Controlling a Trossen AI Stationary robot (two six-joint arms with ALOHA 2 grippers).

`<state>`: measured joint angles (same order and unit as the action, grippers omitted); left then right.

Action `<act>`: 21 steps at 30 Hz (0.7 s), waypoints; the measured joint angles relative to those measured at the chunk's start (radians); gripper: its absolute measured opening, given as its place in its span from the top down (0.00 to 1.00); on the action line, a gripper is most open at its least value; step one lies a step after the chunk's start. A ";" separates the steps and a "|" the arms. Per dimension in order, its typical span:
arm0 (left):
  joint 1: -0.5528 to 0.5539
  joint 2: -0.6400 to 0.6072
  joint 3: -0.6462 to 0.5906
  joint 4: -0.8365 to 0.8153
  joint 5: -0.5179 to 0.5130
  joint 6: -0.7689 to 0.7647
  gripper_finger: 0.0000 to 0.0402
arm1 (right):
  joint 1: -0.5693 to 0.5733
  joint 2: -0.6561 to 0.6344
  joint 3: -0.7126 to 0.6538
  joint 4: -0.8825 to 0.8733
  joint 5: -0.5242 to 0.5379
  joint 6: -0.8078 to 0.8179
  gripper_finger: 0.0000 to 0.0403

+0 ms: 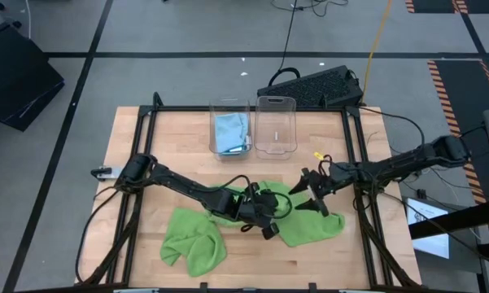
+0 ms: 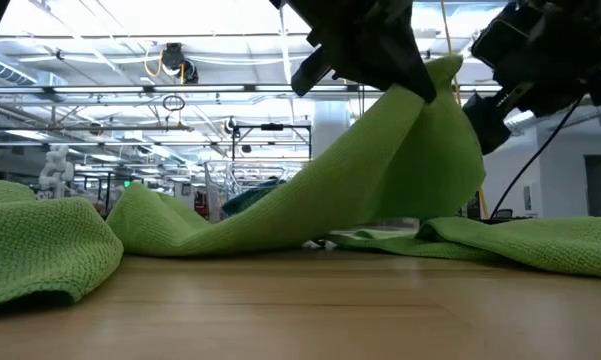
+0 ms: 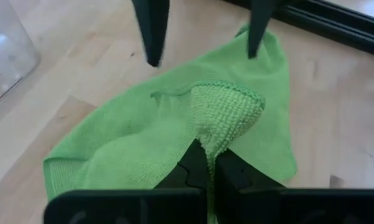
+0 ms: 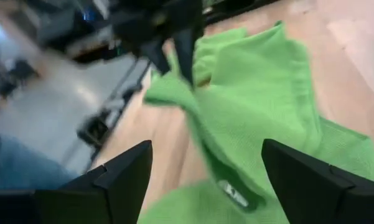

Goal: Fold microfiber towels
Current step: Fold the top left green microfiber towel

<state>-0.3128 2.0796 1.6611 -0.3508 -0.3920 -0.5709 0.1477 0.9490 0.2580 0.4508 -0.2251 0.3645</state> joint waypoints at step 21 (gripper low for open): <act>0.011 0.000 0.000 -0.020 0.052 -0.015 0.99 | 0.100 0.217 0.001 -0.002 0.147 -0.411 0.20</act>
<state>-0.3016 2.0796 1.6611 -0.3706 -0.3401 -0.5858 0.2478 1.1665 0.2588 0.4488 -0.0783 -0.0463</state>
